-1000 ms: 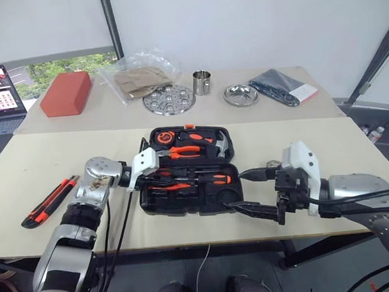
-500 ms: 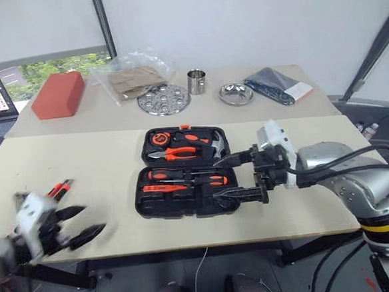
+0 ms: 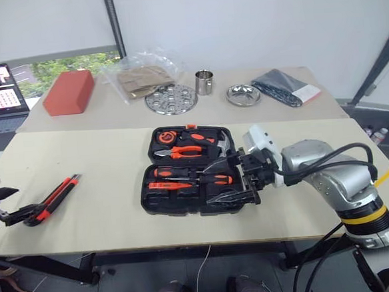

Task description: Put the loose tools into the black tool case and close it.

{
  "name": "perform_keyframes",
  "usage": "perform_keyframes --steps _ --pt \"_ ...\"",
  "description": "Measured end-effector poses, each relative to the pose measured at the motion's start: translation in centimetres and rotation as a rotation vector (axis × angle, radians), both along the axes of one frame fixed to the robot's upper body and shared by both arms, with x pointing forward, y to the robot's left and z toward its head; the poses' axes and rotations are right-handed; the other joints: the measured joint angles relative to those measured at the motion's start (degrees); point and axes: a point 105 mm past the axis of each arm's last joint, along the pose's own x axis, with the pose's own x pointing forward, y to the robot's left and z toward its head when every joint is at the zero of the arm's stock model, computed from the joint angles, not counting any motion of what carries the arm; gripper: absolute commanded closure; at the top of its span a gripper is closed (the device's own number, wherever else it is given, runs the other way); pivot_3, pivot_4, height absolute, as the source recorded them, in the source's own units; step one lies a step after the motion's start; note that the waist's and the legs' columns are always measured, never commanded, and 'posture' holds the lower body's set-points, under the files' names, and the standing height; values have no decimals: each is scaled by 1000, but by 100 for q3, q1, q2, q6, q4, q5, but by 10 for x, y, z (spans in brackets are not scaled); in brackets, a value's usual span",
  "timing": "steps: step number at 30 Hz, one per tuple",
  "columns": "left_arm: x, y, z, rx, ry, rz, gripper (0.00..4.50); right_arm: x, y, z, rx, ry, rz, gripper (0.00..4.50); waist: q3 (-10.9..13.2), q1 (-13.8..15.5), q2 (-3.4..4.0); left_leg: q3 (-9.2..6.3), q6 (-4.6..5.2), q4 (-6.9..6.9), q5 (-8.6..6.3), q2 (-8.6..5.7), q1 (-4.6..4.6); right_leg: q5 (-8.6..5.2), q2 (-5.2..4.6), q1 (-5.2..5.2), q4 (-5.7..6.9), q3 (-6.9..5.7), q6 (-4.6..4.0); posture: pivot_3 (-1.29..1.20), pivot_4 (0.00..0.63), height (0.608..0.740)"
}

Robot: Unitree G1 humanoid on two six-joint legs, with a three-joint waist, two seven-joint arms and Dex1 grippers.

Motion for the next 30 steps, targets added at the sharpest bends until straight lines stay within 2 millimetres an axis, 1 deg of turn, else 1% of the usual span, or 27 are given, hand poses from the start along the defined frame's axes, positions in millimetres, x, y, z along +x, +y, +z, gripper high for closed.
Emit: perform_keyframes --steps 1,2,3,6,7,8,9,10,11,12,14,16,18,19,21,22,24,26,27,28,30 --pt "2 0 -10 4 51 -3 36 0 -1 -1 -1 -3 -11 0 -1 -19 -1 7 2 0 5 3 -1 -1 8 0 4 -15 -1 0 150 734" --pt "5 -1 -16 3 80 -1 36 -1 -3 -2 0 -8 -24 0 -2 -64 -6 21 42 -9 27 17 -1 -4 24 -2 -3 -28 -4 0 150 734" --pt "10 -1 -19 0 96 7 36 -1 -4 -1 4 -15 -38 0 -2 -91 -6 23 44 -15 28 16 -2 -16 25 -3 -2 -35 -3 0 150 734" --pt "22 5 -18 13 130 60 36 -4 -9 0 3 -38 -71 0 -2 -131 -3 57 37 -34 25 19 20 -39 26 -1 -3 -30 -5 0 150 734" --pt "23 6 -19 7 142 73 36 -5 -10 0 0 -39 -76 0 -1 -133 -2 59 36 -36 25 20 29 -42 25 0 -3 -25 -4 0 150 734" --pt "23 8 -21 -3 158 88 548 -6 -12 0 -2 -39 -89 0 -1 -133 -1 59 34 -37 23 20 40 -49 23 3 -9 -19 -2 0 150 734" --pt "23 7 -22 -19 172 96 632 -7 -15 -2 -9 -39 -106 0 -1 -136 0 60 30 -38 21 21 60 -65 17 8 -4 -11 15 0 150 734" --pt "23 8 -23 -28 180 102 1008 -7 -17 -2 -13 -38 -115 0 -1 -147 0 61 22 -38 18 23 65 -76 13 8 2 -9 30 0 150 734" --pt "23 9 -24 -30 186 106 1144 -7 -18 -2 -15 -40 -123 0 -1 -152 0 61 13 -38 15 27 69 -76 8 7 3 -7 30 0 150 734" --pt "24 9 -24 -32 191 110 1651 -8 -20 -1 -12 -36 -131 0 -1 -159 0 63 -13 -38 2 29 75 -74 4 7 8 -4 26 0 150 734" --pt "24 8 -24 -44 198 111 2215 -12 -24 -3 -21 -19 -141 0 -1 -157 0 62 -17 -34 -1 32 73 -66 0 6 10 -4 14 0 150 734" --pt "25 5 -23 -75 203 106 3004 -14 -26 -2 -21 -12 -147 0 -1 -150 -1 61 -17 -22 -1 33 68 -60 -3 4 14 -3 6 0 150 734" --pt "28 -6 -17 -107 196 56 3031 -18 -29 -2 -22 14 -149 0 2 -128 -7 56 -15 -13 -1 34 57 -52 -5 -1 14 -5 -5 0 150 734" --pt "32 -16 -9 -121 173 1 3031 -20 -31 -4 -28 27 -149 0 5 -102 -15 49 -15 -8 -1 34 47 -37 -8 -2 12 -11 -30 0 150 734" --pt "41 -47 14 -140 107 -164 3031 -25 -33 -5 -33 50 -146 0 8 -33 -24 34 -14 6 -2 34 28 -34 -11 -5 4 -17 -31 0 150 734" --pt "43 -67 28 -148 76 -258 3031 -27 -35 -5 -34 55 -146 0 8 -2 -24 27 -11 13 -3 32 22 -32 -14 -2 0 -18 -26 0 150 734" --pt "42 -110 54 -135 34 -461 3031 -31 -37 -7 -45 58 -158 0 8 20 -24 24 2 27 -9 27 16 -32 -17 2 -1 -16 -15 0 150 734" --pt "42 -148 68 -97 12 -624 3031 -33 -40 -9 -45 64 -180 0 8 22 -23 24 48 29 14 19 16 -30 -13 10 -6 -14 -6 0 150 734" --pt "42 -173 72 -76 5 -723 3031 -33 -42 -11 -49 67 -193 0 8 29 -21 25 52 29 15 13 18 -30 -12 13 -6 -12 1 0 150 734" --pt "41 -190 70 -65 10 -792 3031 -34 -42 -11 -48 66 -200 0 8 28 -20 29 52 28 16 13 22 -31 -11 15 -6 -10 1 0 150 734" --pt "39 -223 55 -78 65 -923 3031 -36 -42 -11 -38 69 -215 0 7 8 -19 35 58 28 19 14 28 -31 -1 17 -1 -5 2 0 150 734"
